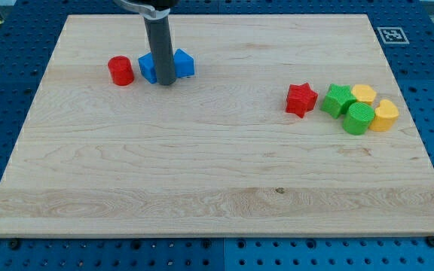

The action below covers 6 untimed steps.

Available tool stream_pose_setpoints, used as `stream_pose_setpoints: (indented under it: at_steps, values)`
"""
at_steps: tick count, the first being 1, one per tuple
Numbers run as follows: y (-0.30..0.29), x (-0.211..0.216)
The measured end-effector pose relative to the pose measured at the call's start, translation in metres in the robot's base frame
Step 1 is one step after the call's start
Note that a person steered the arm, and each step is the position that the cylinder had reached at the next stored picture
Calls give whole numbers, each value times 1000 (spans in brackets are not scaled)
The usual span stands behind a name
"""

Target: Move the blue triangle towards right center

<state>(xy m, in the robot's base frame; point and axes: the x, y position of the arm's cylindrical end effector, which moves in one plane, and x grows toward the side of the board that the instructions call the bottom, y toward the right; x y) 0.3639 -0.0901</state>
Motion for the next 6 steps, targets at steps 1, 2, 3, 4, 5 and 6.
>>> stream_pose_setpoints:
  at_steps: [1,2,3,4,5,6]
  values:
    - [0,-11]
    - [6,-40]
    - [34,-52]
    - [78,-52]
    - [112,-48]
    - [119,-29]
